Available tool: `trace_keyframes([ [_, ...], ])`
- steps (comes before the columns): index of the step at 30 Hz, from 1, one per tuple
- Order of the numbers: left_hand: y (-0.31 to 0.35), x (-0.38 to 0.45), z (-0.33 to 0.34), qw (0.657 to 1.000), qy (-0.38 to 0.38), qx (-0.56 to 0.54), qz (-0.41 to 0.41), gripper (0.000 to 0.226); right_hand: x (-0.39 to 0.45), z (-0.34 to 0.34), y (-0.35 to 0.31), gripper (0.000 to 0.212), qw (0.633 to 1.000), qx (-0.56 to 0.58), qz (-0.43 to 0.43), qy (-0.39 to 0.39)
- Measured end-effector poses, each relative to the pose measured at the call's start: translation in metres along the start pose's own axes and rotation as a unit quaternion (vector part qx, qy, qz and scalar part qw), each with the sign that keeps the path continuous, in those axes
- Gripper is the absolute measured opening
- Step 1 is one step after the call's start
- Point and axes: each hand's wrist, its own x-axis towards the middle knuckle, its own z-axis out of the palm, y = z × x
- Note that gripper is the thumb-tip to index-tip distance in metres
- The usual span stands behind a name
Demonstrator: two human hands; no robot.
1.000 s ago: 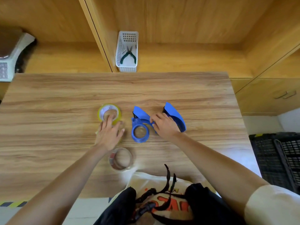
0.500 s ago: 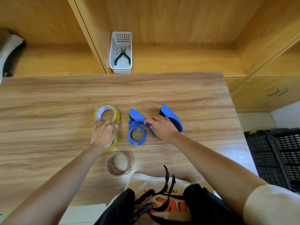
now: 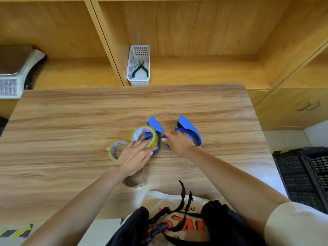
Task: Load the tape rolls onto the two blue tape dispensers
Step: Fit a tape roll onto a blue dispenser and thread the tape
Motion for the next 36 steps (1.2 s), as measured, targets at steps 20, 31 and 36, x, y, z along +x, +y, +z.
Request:
trace_keyframes([
  [20, 0.037, 0.036, 0.001, 0.99, -0.14, 0.001, -0.02, 0.08, -0.008, -0.013, -0.005, 0.03, 0.998, 0.036, 0.027, -0.037],
  [31, 0.011, 0.035, 0.014, 0.99, -0.126, 0.033, -0.053, 0.046, 0.0, -0.009, -0.005, 0.038, 0.997, 0.032, 0.051, -0.058],
  [36, 0.016, 0.041, 0.014, 0.99, -0.129, 0.035, -0.045, 0.035, 0.0, -0.011, -0.014, 0.039, 0.997, 0.04, 0.027, -0.054],
])
